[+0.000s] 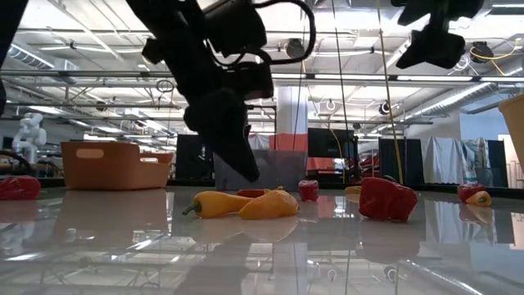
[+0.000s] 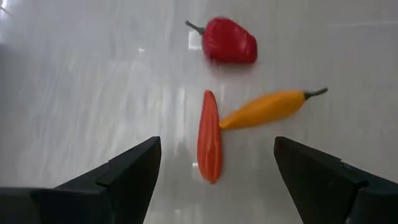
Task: Sort produce into baskets
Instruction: Put the orange chili pepper into the black bin
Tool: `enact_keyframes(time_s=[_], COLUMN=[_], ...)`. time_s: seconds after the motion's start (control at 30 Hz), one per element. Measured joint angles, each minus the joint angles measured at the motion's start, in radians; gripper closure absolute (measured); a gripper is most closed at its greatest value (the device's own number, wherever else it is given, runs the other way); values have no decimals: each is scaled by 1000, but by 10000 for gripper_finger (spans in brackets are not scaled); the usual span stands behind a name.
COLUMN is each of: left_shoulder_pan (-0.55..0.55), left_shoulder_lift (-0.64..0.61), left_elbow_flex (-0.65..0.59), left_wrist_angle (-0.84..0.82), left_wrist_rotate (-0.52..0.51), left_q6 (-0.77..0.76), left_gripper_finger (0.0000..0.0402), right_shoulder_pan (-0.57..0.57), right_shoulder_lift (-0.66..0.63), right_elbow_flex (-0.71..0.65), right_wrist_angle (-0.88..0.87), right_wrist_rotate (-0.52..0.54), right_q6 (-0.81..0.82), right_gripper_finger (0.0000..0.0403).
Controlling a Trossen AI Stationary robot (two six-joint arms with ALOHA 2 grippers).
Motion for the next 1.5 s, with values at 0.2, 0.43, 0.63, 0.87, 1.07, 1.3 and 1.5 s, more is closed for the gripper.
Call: enact_keyframes(time_s=[0.2,0.43,0.63,0.87,1.07,1.3,1.5], left_shoulder_pan=[17,36,49,49,49,49,49], left_shoulder_lift=[31,38,49,55,55,55,62], left_elbow_flex=[1,0,-1,-2,-2,-2,-1], left_wrist_angle=[12,6,5,6,4,3,-32], left_wrist_rotate=[2,9,38,61,62,71,86], left_q6=[30,78,78,76,76,74,45], left_gripper_finger=[82,82,86,128,153,158,158], right_shoulder_pan=[4,4,4,4,4,3,3], right_shoulder_lift=[38,86,114,116,115,116,115], right_elbow_flex=[0,0,0,1,1,1,1], right_wrist_angle=[26,43,50,50,50,50,49], right_wrist_rotate=[0,0,-1,1,13,34,34], right_q6=[75,126,130,109,55,15,9], right_gripper_finger=[110,110,110,110,110,110,110])
